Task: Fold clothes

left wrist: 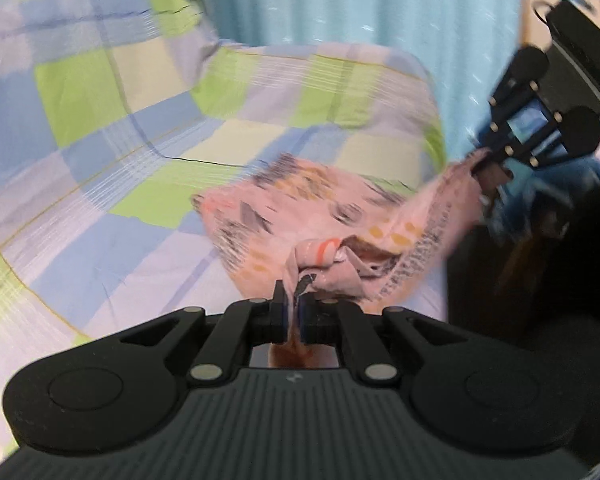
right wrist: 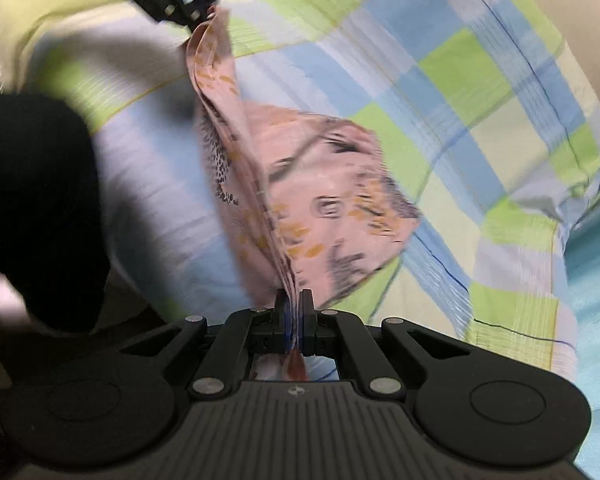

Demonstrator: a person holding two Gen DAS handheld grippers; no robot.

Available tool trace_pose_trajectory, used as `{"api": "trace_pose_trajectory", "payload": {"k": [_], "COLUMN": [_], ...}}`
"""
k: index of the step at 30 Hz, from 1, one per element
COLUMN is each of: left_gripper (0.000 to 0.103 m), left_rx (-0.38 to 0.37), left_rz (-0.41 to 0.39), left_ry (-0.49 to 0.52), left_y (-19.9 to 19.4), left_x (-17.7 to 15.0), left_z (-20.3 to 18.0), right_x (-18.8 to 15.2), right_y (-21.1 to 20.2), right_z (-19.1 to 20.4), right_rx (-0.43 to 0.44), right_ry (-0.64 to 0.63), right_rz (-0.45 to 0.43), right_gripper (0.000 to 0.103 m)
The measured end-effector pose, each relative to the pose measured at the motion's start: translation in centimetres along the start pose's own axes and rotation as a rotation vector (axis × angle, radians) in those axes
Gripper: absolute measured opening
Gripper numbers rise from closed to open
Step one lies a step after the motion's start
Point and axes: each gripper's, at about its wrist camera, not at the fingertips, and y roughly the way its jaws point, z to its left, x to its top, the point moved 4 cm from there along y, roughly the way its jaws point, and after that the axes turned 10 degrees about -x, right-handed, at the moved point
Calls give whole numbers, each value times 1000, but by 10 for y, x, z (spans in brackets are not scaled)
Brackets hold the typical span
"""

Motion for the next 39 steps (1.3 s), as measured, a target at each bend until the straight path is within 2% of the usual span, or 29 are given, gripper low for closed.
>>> {"api": "trace_pose_trajectory", "payload": {"k": [4,6,8,11,15,17,20,23,25,28,30,33,38,39], "left_gripper": [3,3,4,8,10,15,19,25,26,20,6,4,3,3], "left_rx": [-48,-65,-81,-110,-164,-173,-165,-156,-163,-133,-141,-150,-175,-174], "left_rz": [28,49,49,-7,-64,-64,-53,-48,-40,-27,-44,-79,-116,-115], "left_ry": [-172,-244,-292,-388,-476,-483,-428,-343,-332,-317,-326,-328,-358,-364], "left_y": [45,65,77,80,76,75,73,73,77,85,85,80,75,75], "left_x": [7,2,-6,-17,-26,-26,-20,-14,-11,-7,-6,-4,-6,-6], "left_z": [62,83,95,108,117,118,113,105,105,107,108,107,110,111], "right_x": [-1,-11,-24,-47,-90,-111,-133,-147,-156,-161,-161,-161,-156,-156], "right_y": [59,93,121,149,149,141,128,118,119,132,136,139,153,154], "right_z": [-61,-78,-87,-99,-121,-125,-119,-106,-96,-89,-85,-80,-67,-67], "right_rx": [108,151,206,263,236,224,250,254,301,384,426,490,695,704], "right_ry": [172,264,368,555,912,1076,1250,1346,1394,1431,1451,1479,1575,1591], "right_rz": [35,47,51,36,-20,-51,-95,-106,-100,-75,-68,-69,-70,-75], "right_gripper": [1,7,7,23,29,36,43,47,50,55,58,58,58,58]}}
